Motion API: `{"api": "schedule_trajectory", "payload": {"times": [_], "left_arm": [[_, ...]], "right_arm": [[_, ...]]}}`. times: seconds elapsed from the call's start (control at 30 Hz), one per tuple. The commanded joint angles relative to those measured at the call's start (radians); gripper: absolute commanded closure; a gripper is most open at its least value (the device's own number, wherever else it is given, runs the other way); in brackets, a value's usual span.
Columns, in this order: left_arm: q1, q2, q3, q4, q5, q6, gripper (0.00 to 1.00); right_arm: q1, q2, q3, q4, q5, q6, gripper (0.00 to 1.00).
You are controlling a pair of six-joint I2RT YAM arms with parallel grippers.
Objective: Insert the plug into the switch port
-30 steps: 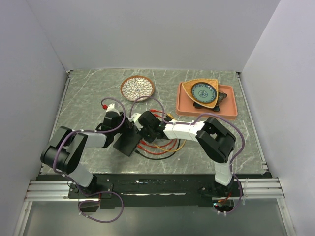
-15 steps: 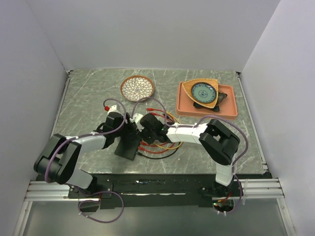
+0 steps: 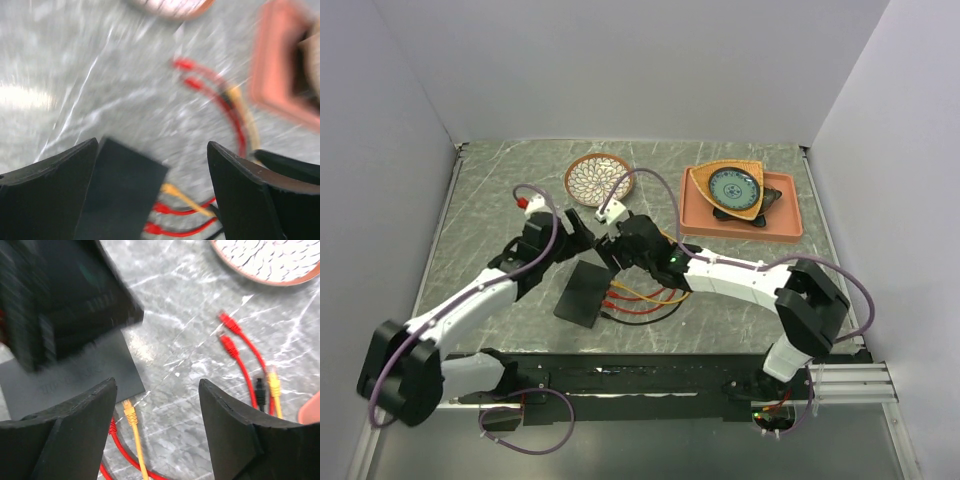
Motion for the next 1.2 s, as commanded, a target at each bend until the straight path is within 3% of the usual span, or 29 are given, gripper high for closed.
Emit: {"api": "schedule_trajectory", "payload": {"times": [0.0, 0.17, 0.83, 1.17], "left_arm": [[-0.002, -0.108, 0.085, -0.046, -0.061, 0.055, 0.04], [-0.002, -0.215, 0.112, -0.056, -0.081, 0.096, 0.04], [-0.002, -0.338, -0.003, 0.049, -0.013, 0.136, 0.04], [-0.002, -0.378, -0.036, 0.083, -0.008, 0.148, 0.04]], "right_arm": [[-0.004, -0.104, 0.012, -0.011, 0.036, 0.005, 0.2], [-0.004, -0.218, -0.015, -0.045, 0.06, 0.011, 0.05], [-0.002, -0.615, -0.326, -0.103, 0.096, 0.095, 0.01], [-0.002, -0.669, -0.328, -0.092, 0.083, 0.06, 0.01]]}}
